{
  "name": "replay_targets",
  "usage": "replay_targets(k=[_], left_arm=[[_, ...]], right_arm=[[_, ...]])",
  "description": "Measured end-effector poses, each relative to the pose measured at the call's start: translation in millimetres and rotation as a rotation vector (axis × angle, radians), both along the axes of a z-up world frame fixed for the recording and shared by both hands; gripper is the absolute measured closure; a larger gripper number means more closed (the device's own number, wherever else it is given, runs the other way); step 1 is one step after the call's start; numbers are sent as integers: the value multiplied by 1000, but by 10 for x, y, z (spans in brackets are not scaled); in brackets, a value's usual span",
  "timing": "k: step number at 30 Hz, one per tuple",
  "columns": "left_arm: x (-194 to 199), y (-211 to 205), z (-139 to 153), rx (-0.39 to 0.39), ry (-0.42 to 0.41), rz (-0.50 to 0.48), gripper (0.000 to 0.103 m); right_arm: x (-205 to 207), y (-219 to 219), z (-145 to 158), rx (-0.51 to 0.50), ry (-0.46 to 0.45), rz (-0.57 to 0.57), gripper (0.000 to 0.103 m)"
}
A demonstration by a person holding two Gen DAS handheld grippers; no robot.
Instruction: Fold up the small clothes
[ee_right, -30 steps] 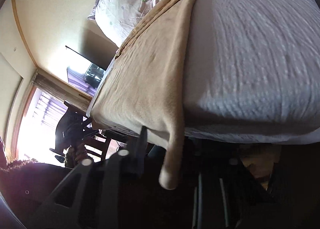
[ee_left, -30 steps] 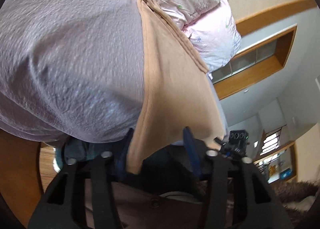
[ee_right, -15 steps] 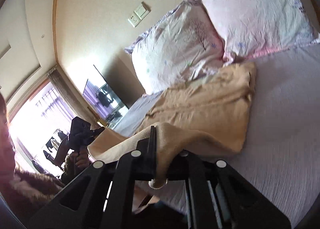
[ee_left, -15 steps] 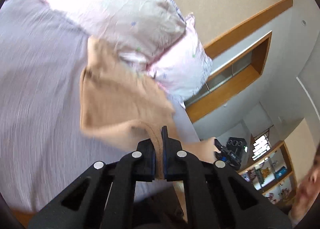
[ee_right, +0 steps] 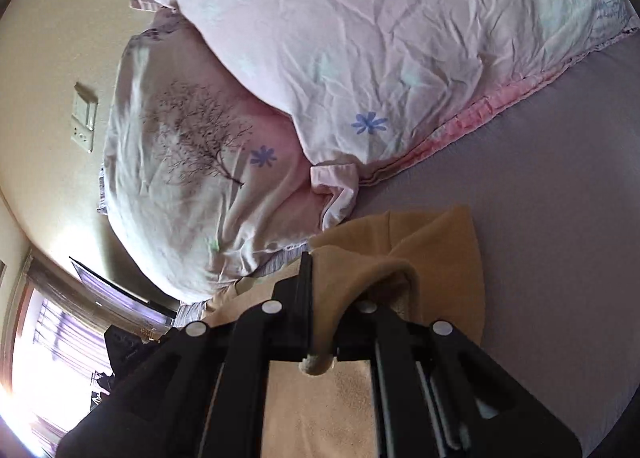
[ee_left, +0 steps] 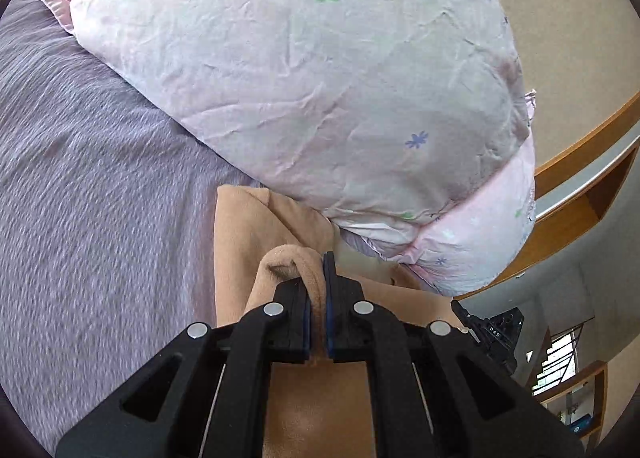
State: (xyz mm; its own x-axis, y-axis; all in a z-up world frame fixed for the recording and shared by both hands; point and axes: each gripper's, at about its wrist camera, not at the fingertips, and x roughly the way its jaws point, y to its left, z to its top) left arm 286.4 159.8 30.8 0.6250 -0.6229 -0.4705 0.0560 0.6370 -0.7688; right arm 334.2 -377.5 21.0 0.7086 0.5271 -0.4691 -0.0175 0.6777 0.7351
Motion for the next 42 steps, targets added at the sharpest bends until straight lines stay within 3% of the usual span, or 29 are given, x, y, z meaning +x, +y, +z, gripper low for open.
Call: replay_targets(k=[3,4,5,7,9,10,11,12,16,19,21,23,27,34,36,37,38,40,42], left_arm=[[230,32,-111,-20,65,30,99],[297,46,-176,-40,109,37,99],[341,69,-232,-57,144,48,98],[366,155,-309,-131,174,78,90],[321,287,-316,-226,164,107,64],[260,362,-275,-239,147,134,31],[181,442,-207,-231,120,172,10],[101,511,-130,-217,89,194,9],[-206,535,32,-90,95,95,9],[-449,397,-16,10,132,-12,9],[-578,308,-92,27,155,-65,9],[-653,203,-169,39,172,-108,9],[-663,4,-156,105,160,-153,9],[-595,-81,-153,117,136,-145,9],[-574,-100,-202,95,150,-125,29],[-557,-113,-218,94,155,-92,49],[-521,-121,-276,55,185,-90,80],[-511,-53,-366,-61,210,-61,82],[-525,-47,-305,-102,187,-51,83]], right_arm=[[239,-11,-124,15,70,-48,94],[323,-1,-198,10,123,-68,84],[377,-3,-259,4,166,-95,62],[398,-50,-301,32,163,-140,55],[380,-110,-254,19,159,-189,47],[324,-156,-191,-8,144,-228,37],[261,-188,-127,-46,136,-263,32],[157,-223,-36,-83,110,-292,30],[-204,-247,181,-211,81,-268,21],[-452,-233,126,-266,92,-189,19],[-588,-200,29,-280,103,-140,21],[-698,-145,-46,-267,99,-112,27],[-858,-35,-94,-251,60,-77,27],[-794,-33,-237,-178,101,-51,24],[-804,-47,-238,-158,90,-53,22],[-809,-59,-241,-145,87,-52,22],[-818,-73,-250,-130,85,-54,22],[-836,-104,-257,-105,80,-57,22],[-860,-138,-247,-81,67,-69,22]])
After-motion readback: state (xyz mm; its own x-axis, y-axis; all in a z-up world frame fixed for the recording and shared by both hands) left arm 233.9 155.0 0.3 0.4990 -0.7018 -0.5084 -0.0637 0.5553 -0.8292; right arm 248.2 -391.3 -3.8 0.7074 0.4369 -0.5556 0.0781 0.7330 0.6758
